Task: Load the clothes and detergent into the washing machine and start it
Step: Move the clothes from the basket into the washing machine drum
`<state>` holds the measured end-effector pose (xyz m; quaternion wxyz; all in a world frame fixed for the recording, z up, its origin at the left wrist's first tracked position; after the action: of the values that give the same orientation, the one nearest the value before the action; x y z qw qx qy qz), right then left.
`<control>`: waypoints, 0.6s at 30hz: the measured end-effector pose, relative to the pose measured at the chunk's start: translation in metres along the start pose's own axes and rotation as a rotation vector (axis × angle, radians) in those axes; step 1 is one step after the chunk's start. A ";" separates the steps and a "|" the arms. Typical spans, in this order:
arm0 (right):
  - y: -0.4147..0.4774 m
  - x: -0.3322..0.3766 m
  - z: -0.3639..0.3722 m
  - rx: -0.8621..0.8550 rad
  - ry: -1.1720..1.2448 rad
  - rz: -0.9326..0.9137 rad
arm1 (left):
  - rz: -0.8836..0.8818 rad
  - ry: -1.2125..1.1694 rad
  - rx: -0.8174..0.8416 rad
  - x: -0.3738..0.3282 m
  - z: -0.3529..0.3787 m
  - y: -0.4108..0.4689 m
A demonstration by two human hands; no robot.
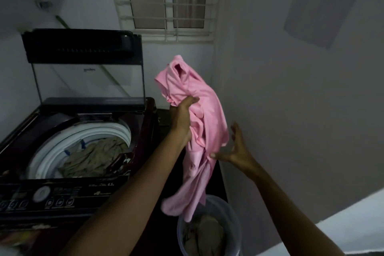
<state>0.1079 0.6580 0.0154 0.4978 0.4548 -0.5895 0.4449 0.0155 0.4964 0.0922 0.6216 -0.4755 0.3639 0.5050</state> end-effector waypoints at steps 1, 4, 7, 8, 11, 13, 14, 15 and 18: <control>-0.003 -0.016 0.003 0.005 -0.015 0.016 | -0.017 -0.053 0.048 -0.004 0.004 -0.001; -0.003 -0.051 0.019 -0.005 0.068 0.051 | -0.041 -0.113 0.113 -0.009 0.006 -0.006; 0.003 -0.062 0.020 -0.164 0.093 0.066 | -0.057 -0.108 0.147 -0.006 -0.004 -0.002; 0.004 -0.061 0.014 -0.210 0.085 0.042 | -0.055 -0.094 0.140 -0.004 -0.011 0.002; 0.005 -0.046 -0.015 -0.301 0.049 -0.010 | -0.015 0.067 0.051 0.001 -0.037 0.013; 0.001 -0.023 -0.037 -0.389 -0.065 -0.120 | 0.077 0.328 -0.043 0.001 -0.053 0.011; 0.002 -0.009 -0.046 -0.418 -0.102 -0.185 | 0.128 0.444 -0.048 0.003 -0.057 0.009; 0.003 0.008 -0.050 -0.445 -0.117 -0.235 | 0.181 0.530 -0.027 0.006 -0.057 0.009; 0.017 0.056 -0.044 -0.468 -0.100 -0.303 | 0.260 0.710 0.018 0.014 -0.046 0.004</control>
<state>0.0939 0.6988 0.0748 0.6203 0.4320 -0.6252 0.1944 0.0157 0.4562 0.0648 0.3918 -0.5653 0.6185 0.3799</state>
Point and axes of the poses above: each hand's wrist, its own y-axis towards the middle knuckle, its own z-axis out of the palm, x = y × z, the point moved 4 cm from there along y, towards the middle knuckle, and after that the axes turned 12 degrees about y, right-handed, at the moved point
